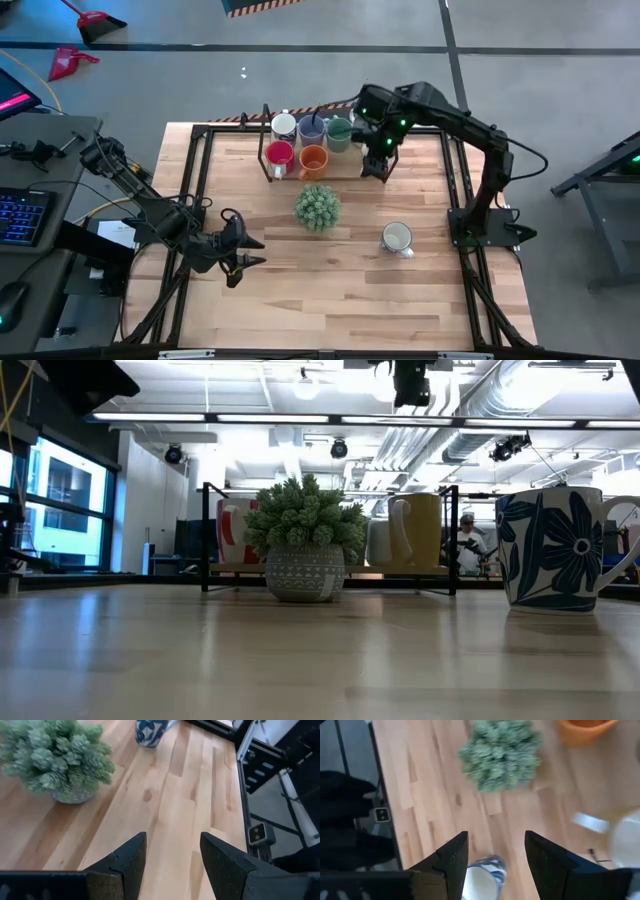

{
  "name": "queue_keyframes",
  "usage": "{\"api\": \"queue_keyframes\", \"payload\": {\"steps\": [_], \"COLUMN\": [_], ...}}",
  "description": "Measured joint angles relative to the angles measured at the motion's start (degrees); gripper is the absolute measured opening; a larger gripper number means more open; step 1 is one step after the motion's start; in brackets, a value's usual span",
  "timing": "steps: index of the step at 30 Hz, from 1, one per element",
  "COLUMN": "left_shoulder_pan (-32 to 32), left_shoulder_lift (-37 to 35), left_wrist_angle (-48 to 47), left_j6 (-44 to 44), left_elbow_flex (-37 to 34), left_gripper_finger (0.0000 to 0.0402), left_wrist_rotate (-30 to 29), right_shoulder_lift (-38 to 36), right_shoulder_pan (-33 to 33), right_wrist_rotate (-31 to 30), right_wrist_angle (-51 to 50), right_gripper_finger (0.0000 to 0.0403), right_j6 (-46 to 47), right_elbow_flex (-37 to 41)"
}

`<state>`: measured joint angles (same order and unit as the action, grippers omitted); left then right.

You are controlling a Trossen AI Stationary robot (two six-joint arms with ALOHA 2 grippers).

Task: Place coffee mugs
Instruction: Put the blue patterned mug on the shelf

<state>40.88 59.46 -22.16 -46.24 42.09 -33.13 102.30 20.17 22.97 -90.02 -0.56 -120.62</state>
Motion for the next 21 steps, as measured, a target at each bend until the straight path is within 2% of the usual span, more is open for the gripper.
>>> {"api": "queue_keyframes", "payload": {"steps": [7, 10, 12, 18, 21], "left_shoulder_pan": [0.0, 0.0, 0.0, 0.0, 0.0], "left_shoulder_lift": [0.0, 0.0, 0.0, 0.0, 0.0], "left_wrist_angle": [-0.6, -0.6, -0.7, -0.7, -0.7], "left_j6": [3.9, 5.0, 5.4, 5.4, 5.5], "left_elbow_flex": [0.0, 0.0, 0.0, 0.0, 0.0], "left_gripper_finger": [0.0174, 0.0174, 0.0174, 0.0174, 0.0174], "left_wrist_rotate": [2.5, 4.5, 5.1, 5.2, 5.2], "right_shoulder_lift": [0.0, -0.2, -0.8, -2.3, -2.6], "right_shoulder_pan": [-7.4, -10.0, -12.0, -20.0, -23.6], "right_wrist_rotate": [0.4, -6.9, -11.4, -18.1, -18.4], "right_wrist_angle": [0.0, 0.1, 0.0, 0.0, 0.0], "right_gripper_finger": [0.0171, 0.0171, 0.0171, 0.0171, 0.0171], "right_j6": [4.6, 14.5, 17.6, 26.7, 31.5], "right_elbow_flex": [1.7, 4.3, 7.1, 19.6, 24.5]}}
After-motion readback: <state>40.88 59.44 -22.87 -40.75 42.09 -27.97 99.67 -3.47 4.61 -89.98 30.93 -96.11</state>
